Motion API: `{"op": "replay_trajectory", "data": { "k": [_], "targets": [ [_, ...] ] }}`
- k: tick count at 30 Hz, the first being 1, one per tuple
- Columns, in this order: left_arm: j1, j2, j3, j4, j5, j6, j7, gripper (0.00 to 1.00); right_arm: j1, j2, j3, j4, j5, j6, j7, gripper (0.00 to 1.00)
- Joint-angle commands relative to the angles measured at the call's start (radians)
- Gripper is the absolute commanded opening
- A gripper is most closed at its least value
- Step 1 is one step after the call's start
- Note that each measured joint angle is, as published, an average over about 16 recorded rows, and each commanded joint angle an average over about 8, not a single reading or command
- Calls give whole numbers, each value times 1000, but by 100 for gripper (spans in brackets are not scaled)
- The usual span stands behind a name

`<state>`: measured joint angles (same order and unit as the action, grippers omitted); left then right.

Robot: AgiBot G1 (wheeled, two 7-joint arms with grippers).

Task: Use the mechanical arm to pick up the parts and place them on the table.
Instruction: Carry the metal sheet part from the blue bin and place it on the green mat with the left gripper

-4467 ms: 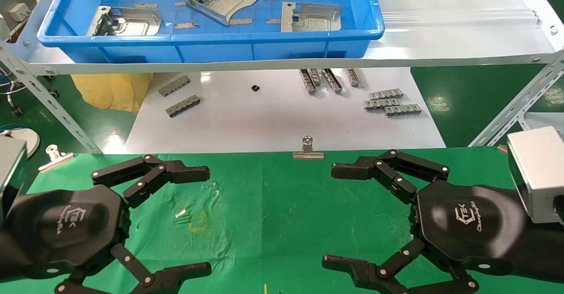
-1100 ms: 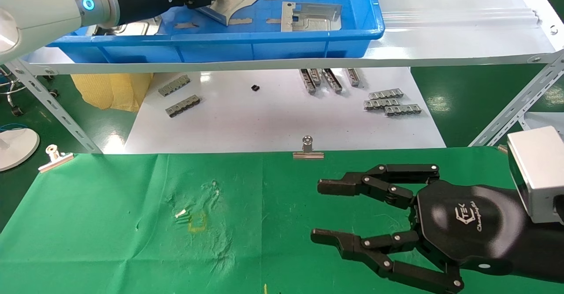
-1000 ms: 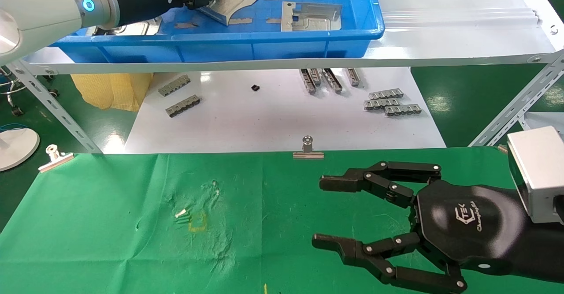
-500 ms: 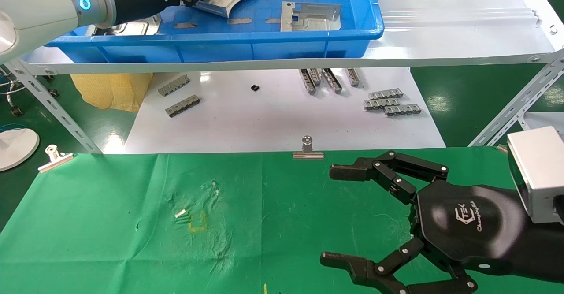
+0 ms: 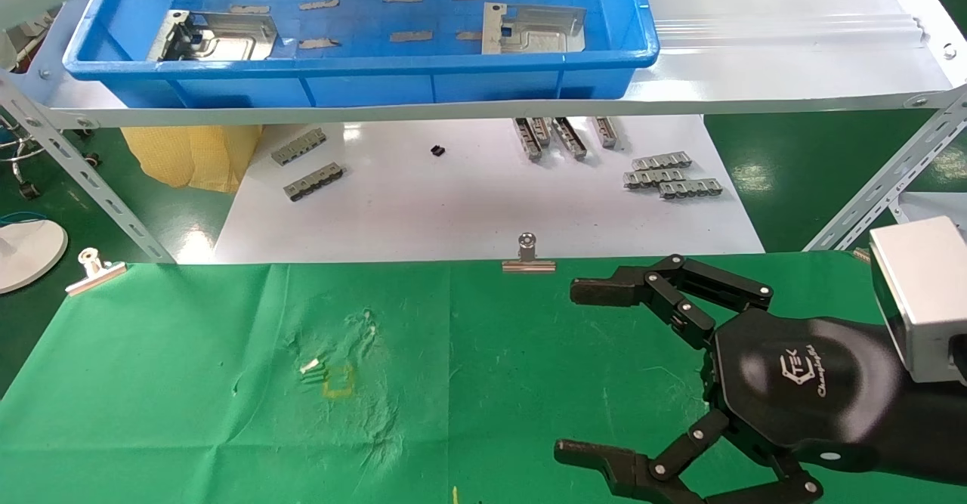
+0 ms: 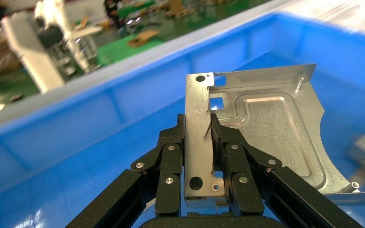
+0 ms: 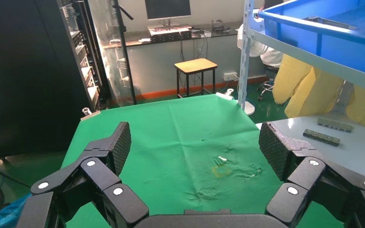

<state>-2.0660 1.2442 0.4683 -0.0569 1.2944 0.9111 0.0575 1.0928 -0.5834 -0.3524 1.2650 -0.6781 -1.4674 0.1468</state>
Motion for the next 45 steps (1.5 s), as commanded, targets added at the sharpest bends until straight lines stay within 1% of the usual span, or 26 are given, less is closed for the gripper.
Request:
{"op": "replay_trajectory", "data": {
  "k": [1,6,13,16,19,23,27,31,34,39,45],
  "targets": [
    [-5,-15,-6,-8,-9,45,17,0,0,0,0,0,0,0,0,100],
    [-12,-67,-6,-29,-15,233,70,0,0,0,0,0,0,0,0,100],
    [-26,-137,14,-51,4,504,147,0,0,0,0,0,0,0,0,100],
    [-30,-159,25,-59,15,598,176,0,0,0,0,0,0,0,0,100],
    [-31,-176,36,-75,21,659,203,0,0,0,0,0,0,0,0,100],
    [-17,-200,56,-121,12,690,223,0,0,0,0,0,0,0,0,100],
    [24,-233,96,-206,-15,696,225,0,0,0,0,0,0,0,0,100],
    [88,-278,161,-302,-48,695,218,0,0,0,0,0,0,0,0,100],
    [134,-302,219,-343,-54,687,223,0,0,0,0,0,0,0,0,100],
    [189,-300,297,-315,-19,667,275,0,0,0,0,0,0,0,0,100],
    [235,-259,352,-228,40,636,393,0,0,0,-1,0,0,0,0,100]
  ]
}}
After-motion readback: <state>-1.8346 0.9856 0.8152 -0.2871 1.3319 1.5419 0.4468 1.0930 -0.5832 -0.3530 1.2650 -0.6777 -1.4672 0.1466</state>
